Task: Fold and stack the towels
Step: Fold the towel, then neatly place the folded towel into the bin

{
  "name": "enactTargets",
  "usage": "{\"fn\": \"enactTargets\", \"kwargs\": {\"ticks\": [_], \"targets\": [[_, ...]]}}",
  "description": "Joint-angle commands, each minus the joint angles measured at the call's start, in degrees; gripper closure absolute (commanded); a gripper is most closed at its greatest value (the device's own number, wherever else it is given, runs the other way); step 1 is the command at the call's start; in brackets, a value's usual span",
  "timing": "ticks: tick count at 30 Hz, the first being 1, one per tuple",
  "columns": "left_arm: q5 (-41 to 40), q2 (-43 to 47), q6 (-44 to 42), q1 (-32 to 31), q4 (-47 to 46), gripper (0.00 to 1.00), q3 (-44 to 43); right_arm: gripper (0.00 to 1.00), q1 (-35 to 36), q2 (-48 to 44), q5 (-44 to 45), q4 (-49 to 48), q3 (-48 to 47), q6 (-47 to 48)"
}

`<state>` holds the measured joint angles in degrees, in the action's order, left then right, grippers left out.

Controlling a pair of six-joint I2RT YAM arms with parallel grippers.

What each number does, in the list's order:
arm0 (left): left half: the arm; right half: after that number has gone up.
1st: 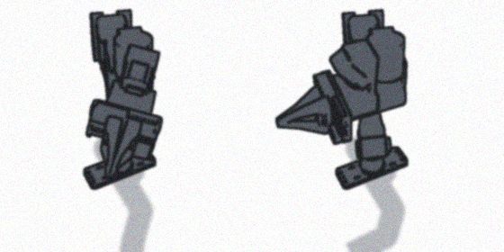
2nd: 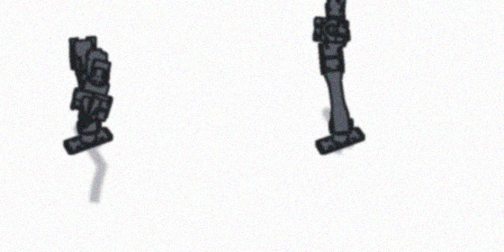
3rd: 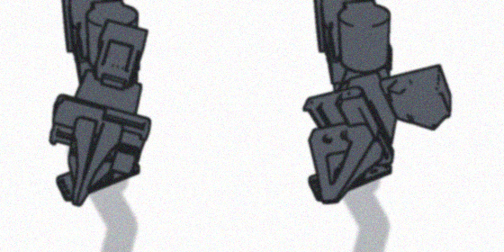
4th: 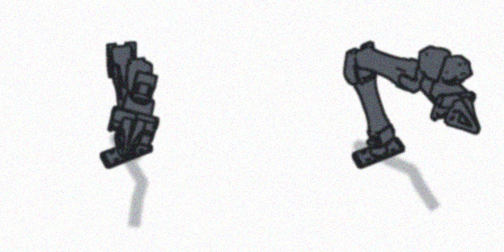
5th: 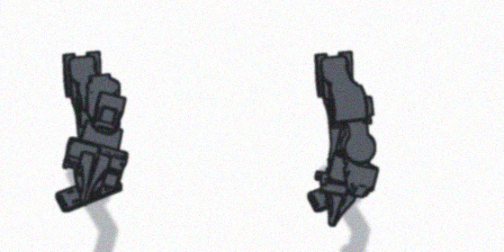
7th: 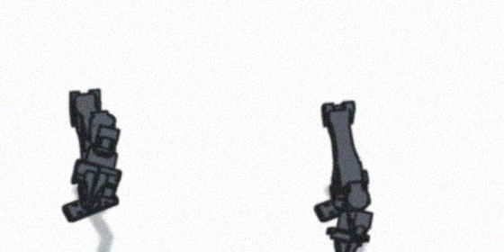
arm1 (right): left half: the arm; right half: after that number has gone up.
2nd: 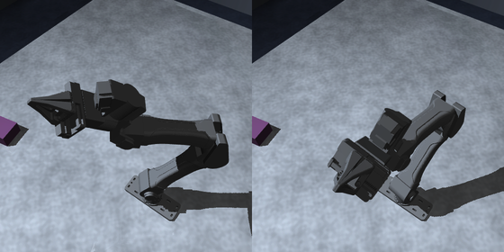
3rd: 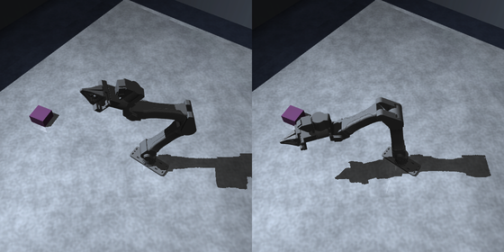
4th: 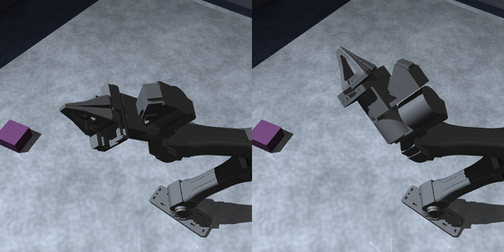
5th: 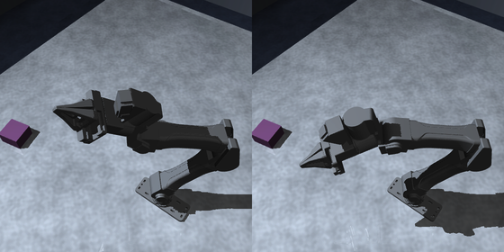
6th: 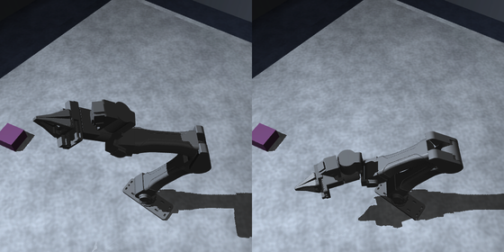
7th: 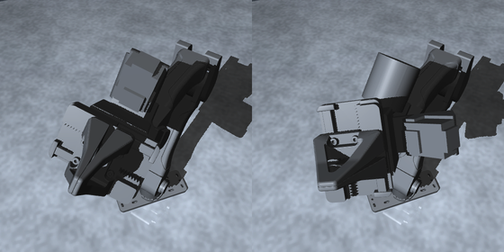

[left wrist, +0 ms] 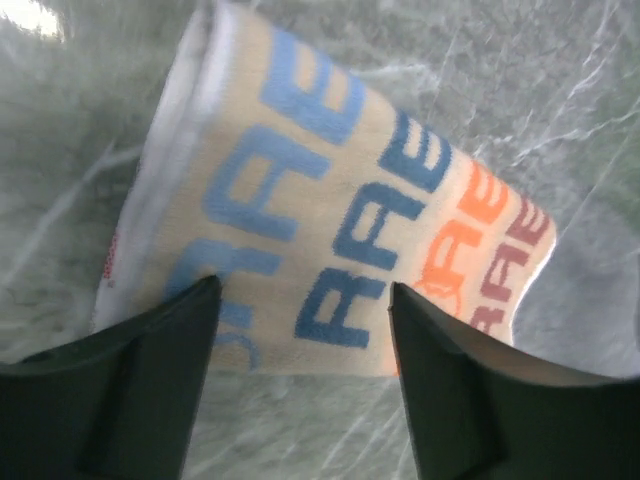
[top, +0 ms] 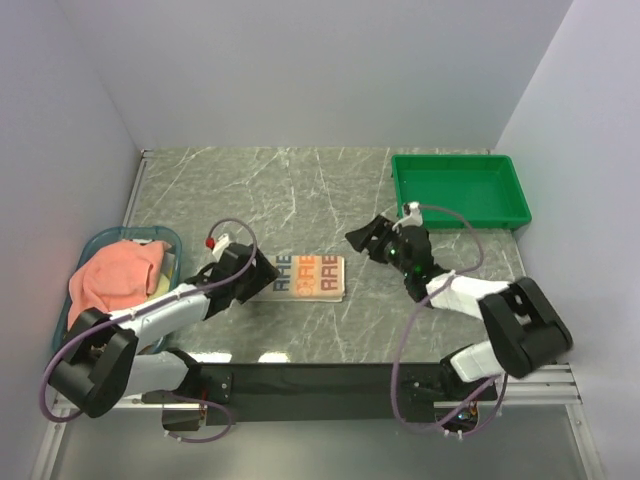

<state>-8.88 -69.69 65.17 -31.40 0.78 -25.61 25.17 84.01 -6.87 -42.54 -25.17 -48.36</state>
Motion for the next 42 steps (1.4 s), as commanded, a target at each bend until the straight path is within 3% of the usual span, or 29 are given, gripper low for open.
{"fn": "enactTargets", "kwargs": {"ticks": [1,2,4,9,15,19,24,33,42], "targets": [[-4.64,0.44,-7.76,-1.55,15.54,0.15,-7.42,0.19,-1.34,-7.79,4.67,23.34,-7.50,10.20],[-6.22,-0.44,-8.73,-2.52,17.40,0.10,-11.97,0.17,-1.61,-10.24,6.76,31.48,-8.66,11.17],[-7.81,-2.28,-11.36,-6.19,22.83,0.02,-17.17,0.11,-2.14,-12.37,10.02,38.12,-11.47,13.99],[-13.17,-12.73,-17.52,-14.73,31.29,0.01,-33.79,0.05,-2.93,-18.61,15.47,52.64,-13.15,15.23],[-21.86,-27.85,-27.88,-28.96,39.11,0.13,-48.91,0.05,-4.51,-25.20,16.63,55.64,-8.68,14.08],[-23.37,-36.89,-34.03,-34.41,40.01,0.20,-56.29,0.06,-6.18,-27.84,16.37,54.94,-4.64,13.99],[-23.46,-42.71,-39.23,-37.77,39.21,0.22,-60.26,0.07,-8.38,-29.86,14.44,53.97,-1.55,14.08],[-24.34,-47.82,-44.51,-38.04,37.99,0.24,-61.32,0.08,-10.49,-31.10,11.80,52.39,1.26,13.82],[-24.07,-50.63,-44.51,-38.04,37.63,0.44,-58.51,0.09,-10.58,-33.29,10.48,49.58,3.28,12.59]]}}
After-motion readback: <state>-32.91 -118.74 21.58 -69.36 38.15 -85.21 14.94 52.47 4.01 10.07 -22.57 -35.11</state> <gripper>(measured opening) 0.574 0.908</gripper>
